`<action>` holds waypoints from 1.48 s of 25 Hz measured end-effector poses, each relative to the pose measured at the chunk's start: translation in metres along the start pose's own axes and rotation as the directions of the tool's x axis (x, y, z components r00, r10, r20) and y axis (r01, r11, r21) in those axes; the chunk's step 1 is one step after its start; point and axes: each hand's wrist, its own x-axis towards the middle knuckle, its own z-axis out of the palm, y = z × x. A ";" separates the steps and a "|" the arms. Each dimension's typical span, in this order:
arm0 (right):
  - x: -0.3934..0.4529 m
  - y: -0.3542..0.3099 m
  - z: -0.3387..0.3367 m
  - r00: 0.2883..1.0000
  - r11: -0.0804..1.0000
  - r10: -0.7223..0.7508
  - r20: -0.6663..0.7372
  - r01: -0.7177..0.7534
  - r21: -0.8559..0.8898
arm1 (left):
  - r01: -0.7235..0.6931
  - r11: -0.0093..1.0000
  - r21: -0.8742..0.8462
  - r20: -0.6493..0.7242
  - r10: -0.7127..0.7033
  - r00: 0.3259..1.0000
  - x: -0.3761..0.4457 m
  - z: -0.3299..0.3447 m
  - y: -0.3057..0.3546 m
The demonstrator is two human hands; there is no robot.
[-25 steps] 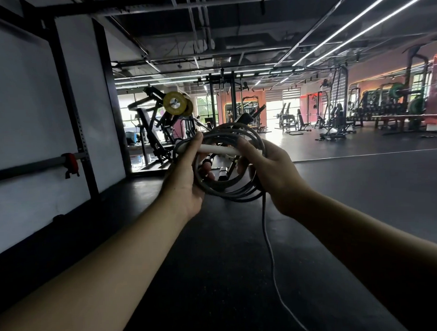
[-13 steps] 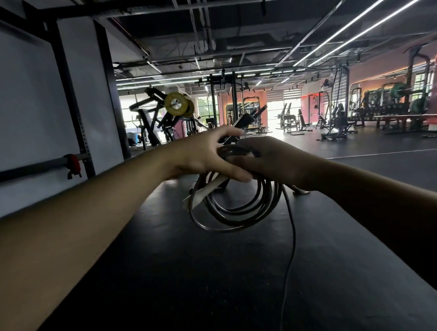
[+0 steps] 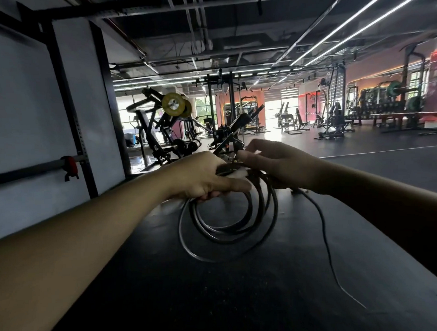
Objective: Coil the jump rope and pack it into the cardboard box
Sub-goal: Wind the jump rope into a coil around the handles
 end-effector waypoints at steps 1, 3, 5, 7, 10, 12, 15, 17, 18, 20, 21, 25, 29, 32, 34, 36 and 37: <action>-0.004 0.003 -0.007 0.999 0.999 0.033 -0.016 -0.033 0.008 | -0.007 0.999 -0.031 -0.049 0.006 0.999 -0.002 -0.005 -0.005; -0.010 0.011 -0.020 0.996 0.998 0.058 -0.064 -0.057 0.017 | -0.057 0.968 -0.243 -0.197 0.008 0.980 -0.007 -0.014 -0.016; -0.016 0.019 -0.023 0.994 0.995 0.054 -0.098 -0.045 0.090 | -0.154 0.857 -0.492 -0.338 -0.025 0.941 -0.008 -0.017 -0.025; -0.017 0.022 -0.012 0.994 0.991 0.037 -0.101 -0.024 0.135 | -0.248 0.743 -0.621 -0.431 -0.059 0.901 -0.004 -0.010 -0.024; -0.012 0.022 0.021 0.992 0.972 0.031 -0.119 -0.003 0.233 | -0.355 0.543 -0.761 -0.500 -0.143 0.854 0.009 0.006 -0.012; -0.010 0.015 0.043 0.992 0.941 0.011 -0.126 0.032 0.336 | -0.417 0.393 -0.820 -0.529 -0.241 0.814 0.017 0.014 -0.001; -0.005 0.004 0.071 0.984 0.818 0.051 -0.169 0.056 0.572 | -0.472 0.256 -0.844 -0.536 -0.381 0.753 0.024 0.026 0.013; 0.001 0.000 0.081 0.967 0.733 0.128 -0.220 0.057 0.678 | -0.491 0.212 -0.845 -0.531 -0.444 0.722 0.027 0.033 0.016; 0.003 0.000 0.083 0.958 0.707 0.158 -0.239 0.059 0.705 | -0.490 0.222 -0.843 -0.534 -0.462 0.709 0.027 0.036 0.016; 0.007 0.002 0.083 0.948 0.685 0.195 -0.250 0.051 0.727 | -0.483 0.279 -0.830 -0.556 -0.480 0.679 0.027 0.040 0.012; 0.008 0.003 0.081 0.946 0.699 0.204 -0.251 0.039 0.714 | -0.479 0.312 -0.820 -0.572 -0.477 0.668 0.027 0.041 0.009; 0.009 0.003 0.069 0.934 0.800 0.232 -0.272 -0.025 0.599 | -0.409 0.378 -0.831 -0.546 -0.408 0.732 0.022 0.041 -0.008; 0.009 0.001 0.042 0.950 0.929 0.201 -0.238 -0.108 0.353 | -0.277 0.480 -0.832 -0.445 -0.280 0.851 0.008 0.017 -0.037; 0.008 -0.003 0.018 0.985 0.991 0.137 -0.109 -0.135 0.027 | -0.249 0.700 -0.670 -0.499 -0.176 0.849 -0.008 -0.021 -0.040; 0.011 -0.007 0.006 0.991 0.975 0.122 -0.047 -0.128 -0.180 | -0.201 0.893 -0.404 -0.461 -0.009 0.887 -0.019 -0.044 -0.019; 0.015 -0.013 0.000 0.996 0.938 0.083 0.016 -0.072 -0.338 | -0.149 0.987 -0.061 -0.301 0.124 0.946 -0.020 -0.056 0.011; 0.018 -0.017 -0.002 0.997 0.918 0.062 0.044 -0.040 -0.396 | -0.132 0.987 0.095 -0.212 0.149 0.966 -0.016 -0.056 0.026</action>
